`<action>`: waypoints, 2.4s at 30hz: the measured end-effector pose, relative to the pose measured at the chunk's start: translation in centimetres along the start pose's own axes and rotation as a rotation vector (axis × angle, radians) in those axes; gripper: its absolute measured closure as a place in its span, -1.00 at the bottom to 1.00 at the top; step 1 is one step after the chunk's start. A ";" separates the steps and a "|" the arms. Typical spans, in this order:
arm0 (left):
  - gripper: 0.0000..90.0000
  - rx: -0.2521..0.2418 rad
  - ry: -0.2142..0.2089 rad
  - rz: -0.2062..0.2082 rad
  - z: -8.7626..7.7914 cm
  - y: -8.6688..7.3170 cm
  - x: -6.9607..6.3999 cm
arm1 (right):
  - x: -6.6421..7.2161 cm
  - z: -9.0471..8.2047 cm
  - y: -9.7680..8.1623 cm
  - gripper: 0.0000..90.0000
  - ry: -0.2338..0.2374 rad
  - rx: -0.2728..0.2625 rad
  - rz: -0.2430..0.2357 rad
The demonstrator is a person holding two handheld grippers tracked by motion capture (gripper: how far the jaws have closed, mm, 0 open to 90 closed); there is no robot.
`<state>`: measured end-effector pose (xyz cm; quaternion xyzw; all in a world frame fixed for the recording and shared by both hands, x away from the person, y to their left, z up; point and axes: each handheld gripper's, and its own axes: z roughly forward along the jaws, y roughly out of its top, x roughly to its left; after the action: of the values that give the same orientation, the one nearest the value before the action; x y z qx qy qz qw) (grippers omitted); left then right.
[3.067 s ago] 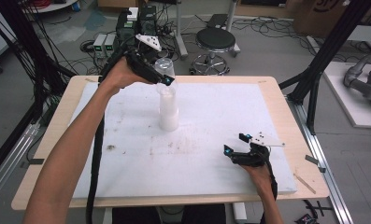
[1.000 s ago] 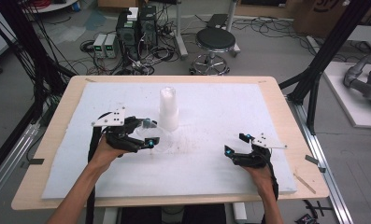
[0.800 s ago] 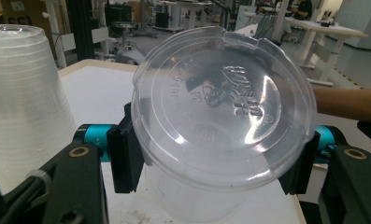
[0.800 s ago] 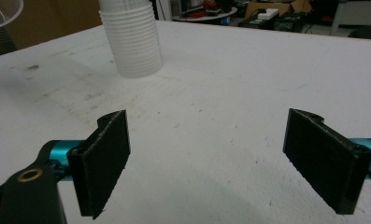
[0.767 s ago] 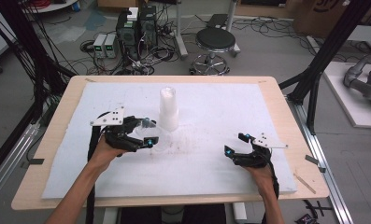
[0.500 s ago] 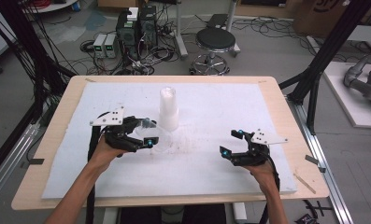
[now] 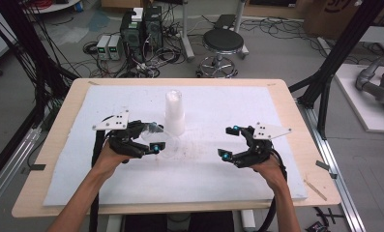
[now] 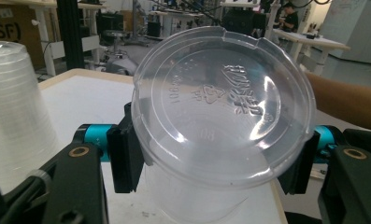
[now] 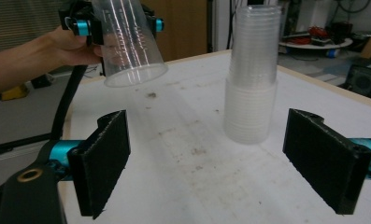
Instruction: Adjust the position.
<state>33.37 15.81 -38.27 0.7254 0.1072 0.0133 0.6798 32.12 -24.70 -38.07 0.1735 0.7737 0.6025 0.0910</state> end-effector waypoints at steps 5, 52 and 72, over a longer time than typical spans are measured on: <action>-0.19 0.002 -0.012 0.011 0.9 0.2 -0.3 | 0.4 1.3 1.0 -0.67 0.063 -0.003 -0.026; -0.18 0.007 -0.072 0.029 4.2 1.0 -0.9 | 3.3 10.0 3.1 -0.67 0.264 0.071 -0.136; -0.18 0.012 -0.076 0.041 3.8 1.0 -0.8 | 3.5 10.4 3.1 -0.34 0.245 0.085 -0.178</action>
<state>33.34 11.90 -37.44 0.7315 0.0664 -0.0008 0.6786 33.02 -13.35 -37.51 0.0331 0.8163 0.5753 0.0413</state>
